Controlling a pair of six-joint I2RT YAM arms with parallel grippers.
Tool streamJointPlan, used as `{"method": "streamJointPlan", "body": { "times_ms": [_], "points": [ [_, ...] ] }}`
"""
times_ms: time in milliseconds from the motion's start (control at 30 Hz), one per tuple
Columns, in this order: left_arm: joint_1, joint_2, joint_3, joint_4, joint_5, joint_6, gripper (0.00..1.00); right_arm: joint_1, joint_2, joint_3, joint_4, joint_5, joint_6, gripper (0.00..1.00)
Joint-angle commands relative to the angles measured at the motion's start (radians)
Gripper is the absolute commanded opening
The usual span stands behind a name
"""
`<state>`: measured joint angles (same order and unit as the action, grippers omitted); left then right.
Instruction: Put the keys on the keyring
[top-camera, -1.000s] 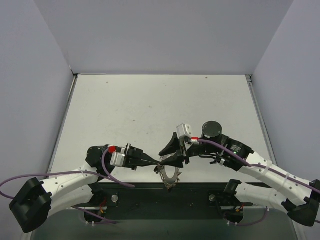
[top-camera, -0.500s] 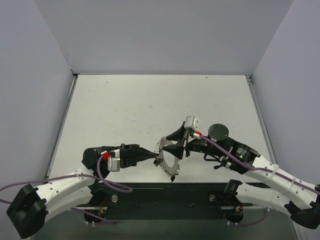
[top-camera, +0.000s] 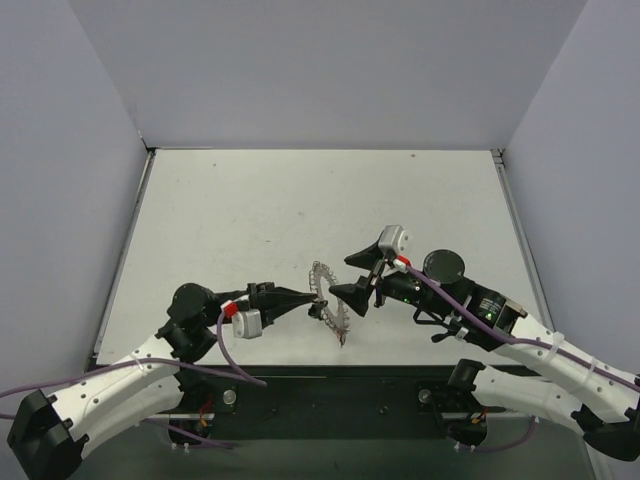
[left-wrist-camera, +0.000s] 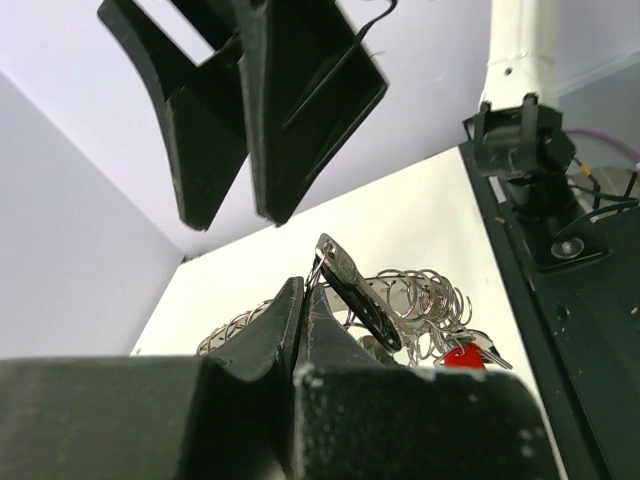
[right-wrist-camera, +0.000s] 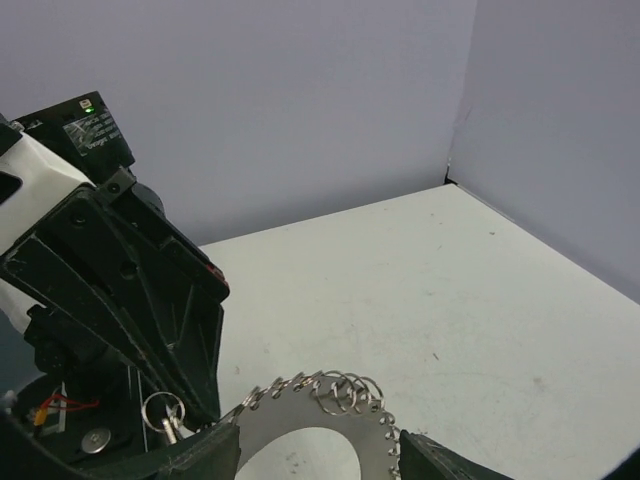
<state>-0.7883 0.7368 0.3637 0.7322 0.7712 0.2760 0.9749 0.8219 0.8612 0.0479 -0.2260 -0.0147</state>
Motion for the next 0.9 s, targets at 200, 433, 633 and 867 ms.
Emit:
{"method": "streamJointPlan", "body": {
  "times_ms": [200,433,633,867],
  "points": [
    [-0.002,-0.050,0.170,-0.354,-0.197,0.172,0.00,-0.007,0.059,0.053,-0.014,-0.252,-0.036,0.66],
    [-0.003,-0.040,0.228,-0.482,-0.245,0.210,0.00,-0.005,0.114,0.068,-0.014,-0.270,-0.050,0.61],
    [-0.014,-0.039,0.247,-0.524,-0.248,0.232,0.00,-0.007,0.161,0.084,0.006,-0.233,-0.056,0.51],
    [-0.022,-0.051,0.238,-0.514,-0.239,0.241,0.00,-0.021,0.183,0.076,0.047,-0.243,-0.065,0.48]
  ]
}}
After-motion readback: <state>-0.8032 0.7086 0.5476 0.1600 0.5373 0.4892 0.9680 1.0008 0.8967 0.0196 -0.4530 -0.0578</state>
